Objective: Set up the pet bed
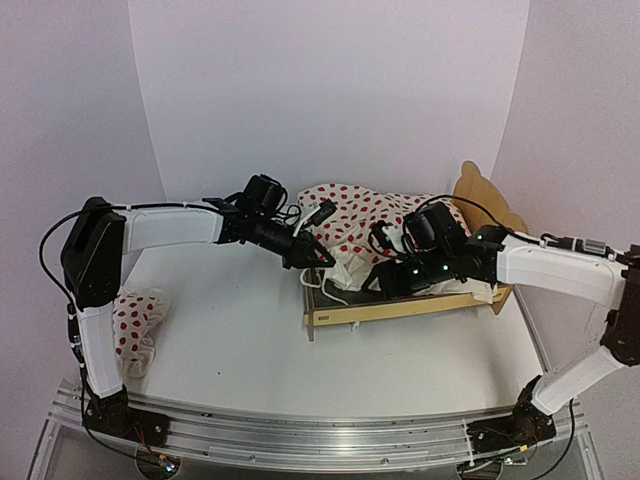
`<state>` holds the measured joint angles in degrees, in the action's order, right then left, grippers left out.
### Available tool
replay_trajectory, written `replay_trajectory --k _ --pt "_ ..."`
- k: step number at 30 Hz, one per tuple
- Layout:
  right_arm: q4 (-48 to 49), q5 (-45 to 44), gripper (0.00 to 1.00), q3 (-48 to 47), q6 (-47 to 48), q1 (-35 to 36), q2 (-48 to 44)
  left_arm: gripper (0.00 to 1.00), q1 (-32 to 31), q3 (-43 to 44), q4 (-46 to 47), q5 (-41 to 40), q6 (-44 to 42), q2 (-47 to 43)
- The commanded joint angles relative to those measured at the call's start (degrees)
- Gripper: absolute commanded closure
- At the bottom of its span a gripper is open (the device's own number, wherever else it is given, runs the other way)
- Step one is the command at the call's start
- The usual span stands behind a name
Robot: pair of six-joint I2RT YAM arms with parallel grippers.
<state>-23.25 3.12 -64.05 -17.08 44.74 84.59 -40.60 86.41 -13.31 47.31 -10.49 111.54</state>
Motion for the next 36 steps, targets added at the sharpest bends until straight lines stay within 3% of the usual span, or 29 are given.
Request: replay_trajectory --k 1,3,7,11,17,26,36 --pt "5.19 -1.21 0.53 8.76 3.19 4.12 -5.52 1.0 -0.94 0.01 2.8 0.26 1.37 1.44" --pt "14.76 -4.29 0.53 15.93 3.68 6.49 -8.85 1.0 -0.97 0.24 3.57 -0.23 2.47 1.74" --pt "43.79 -11.28 0.53 32.64 3.6 9.47 -9.41 1.0 -0.97 1.34 4.14 -1.16 2.8 2.33" --pt "55.38 -18.2 0.52 33.53 4.32 12.07 -0.96 1.0 -1.01 1.9 3.01 -1.43 2.69 2.63" --pt "84.28 -27.59 0.52 38.08 2.34 14.92 14.61 1.0 -0.97 1.92 2.83 -1.97 3.03 2.47" --pt "97.26 -41.2 0.54 38.86 -1.53 17.38 25.62 1.0 -0.89 2.54 3.21 -1.53 3.98 2.57" --pt "104.04 -44.84 0.53 34.8 -0.77 17.38 34.83 1.0 -0.88 2.22 4.82 -1.17 5.12 2.56"
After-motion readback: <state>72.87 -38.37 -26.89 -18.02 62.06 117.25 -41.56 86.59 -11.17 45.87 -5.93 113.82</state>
